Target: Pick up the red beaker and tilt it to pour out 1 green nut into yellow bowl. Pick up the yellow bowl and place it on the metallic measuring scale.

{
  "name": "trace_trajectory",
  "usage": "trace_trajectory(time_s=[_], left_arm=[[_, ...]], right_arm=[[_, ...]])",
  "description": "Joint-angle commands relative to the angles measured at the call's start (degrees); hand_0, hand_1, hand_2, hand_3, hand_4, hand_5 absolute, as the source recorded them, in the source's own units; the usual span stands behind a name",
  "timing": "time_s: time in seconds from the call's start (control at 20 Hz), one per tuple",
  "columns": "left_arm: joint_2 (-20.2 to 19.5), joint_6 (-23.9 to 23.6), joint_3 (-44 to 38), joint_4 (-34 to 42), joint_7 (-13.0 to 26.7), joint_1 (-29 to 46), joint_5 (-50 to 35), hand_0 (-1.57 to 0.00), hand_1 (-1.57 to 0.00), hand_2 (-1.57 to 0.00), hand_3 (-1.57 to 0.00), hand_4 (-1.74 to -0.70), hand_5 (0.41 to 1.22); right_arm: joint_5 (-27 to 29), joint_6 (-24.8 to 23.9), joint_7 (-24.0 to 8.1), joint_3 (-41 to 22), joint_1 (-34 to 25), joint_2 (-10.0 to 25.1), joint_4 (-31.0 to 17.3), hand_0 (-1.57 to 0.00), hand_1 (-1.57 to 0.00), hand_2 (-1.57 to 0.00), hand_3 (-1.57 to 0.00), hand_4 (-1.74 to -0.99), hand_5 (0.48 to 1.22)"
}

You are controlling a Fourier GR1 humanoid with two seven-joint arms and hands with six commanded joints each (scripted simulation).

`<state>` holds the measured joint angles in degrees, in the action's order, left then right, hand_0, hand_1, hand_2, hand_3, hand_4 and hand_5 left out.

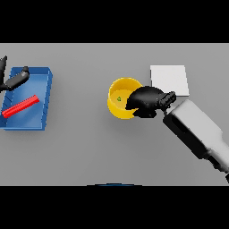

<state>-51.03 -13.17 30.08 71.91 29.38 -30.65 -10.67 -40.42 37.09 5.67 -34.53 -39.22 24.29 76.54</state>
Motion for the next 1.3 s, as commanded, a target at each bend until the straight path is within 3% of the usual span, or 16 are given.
trace_trajectory(time_s=[0.0, 0.25, 0.35, 0.45, 0.55, 0.6, 0.9, 1.0, 1.15, 1.25], left_arm=[[0.3, -0.5, 0.2, 0.4, 0.1, 0.3, 0.1, 0.0, 0.0, 0.0, 0.0, -0.8, 0.719], [0.2, -0.5, 0.2, 1.1, 0.8, -0.2, 0.0, 0.0, 0.0, 0.0, 0.0, -0.81, 0.723], [-0.3, -0.7, 0.1, 1.2, 0.3, 0.4, 0.2, 0.0, 0.0, 0.0, 0.0, -0.8, 0.723], [-1.0, -0.2, -0.2, 1.4, 0.1, 0.0, 0.1, 0.0, 0.0, 0.0, 0.0, -0.8, 0.723], [-1.6, -0.6, -0.5, 2.8, 0.5, 0.7, -0.3, 0.0, 0.0, 0.0, 0.0, -0.81, 0.735], [-1.0, -0.8, -0.4, 2.3, 0.8, 0.4, -0.2, 0.0, 0.0, 0.0, 0.0, -0.81, 0.741], [-2.5, -1.3, -0.1, 5.1, 3.2, 1.4, -0.1, 0.0, 0.0, 0.0, 0.0, -0.81, 0.743], [-1.9, -1.2, 0.1, 4.4, 4.8, 0.7, -0.1, 0.0, 0.0, 0.0, 0.0, -0.82, 0.759], [-2.9, -1.5, 0.1, 6.1, 5.3, 1.4, 0.1, 0.0, 0.0, 0.0, 0.0, -0.83, 0.773], [-2.8, -1.3, 0.1, 4.9, 5.5, 0.8, 0.4, 0.0, 0.0, 0.0, 0.0, -0.82, 0.772]], right_arm=[[0.3, 0.7, -1.4, 0.5, -0.2, 0.3, 1.1, -1.56, -1.55, -1.52, -1.36, -1.73, 1.217], [1.9, 3.4, -6.9, 3.2, -1.0, 1.7, 5.5, -1.57, -1.57, -1.55, -1.26, -1.721, 1.219], [2.8, 4.3, -7.4, 3.8, -0.5, 2.5, 6.6, -1.57, -1.57, -1.56, -1.25, -1.72, 1.219], [2.1, 3.2, -5.5, 4.0, -1.9, 3.9, 6.2, -1.57, -1.57, -1.56, -1.24, -1.719, 1.22], [1.7, 2.5, -4.6, 5.2, -2.7, 6.2, 5.8, -1.57, -1.57, -1.57, -1.32, -1.72, 1.22], [1.5, 1.8, -5.7, 5.9, -3.8, 6.3, 4.6, -1.57, -1.57, -1.57, -1.33, -1.72, 1.221], [1.6, -3.9, -3.1, 8.1, -5.2, 9.1, -5.0, -1.57, -1.57, -1.57, -1.22, -1.72, 1.221], [2.2, -5.2, -3.8, 9.1, -6.5, 9.4, -8.6, -1.57, -1.57, -1.57, -1.2, -1.72, 1.221], [1.8, -7.8, -1.5, 9.2, -6.7, 10.6, -13.8, -1.57, -1.57, -1.57, -1.17, -1.72, 1.221], [1.2, -9.9, -1.4, 9.0, -7.4, 9.4, -17.9, -1.57, -1.57, -1.57, -1.18, -1.721, 1.221]])
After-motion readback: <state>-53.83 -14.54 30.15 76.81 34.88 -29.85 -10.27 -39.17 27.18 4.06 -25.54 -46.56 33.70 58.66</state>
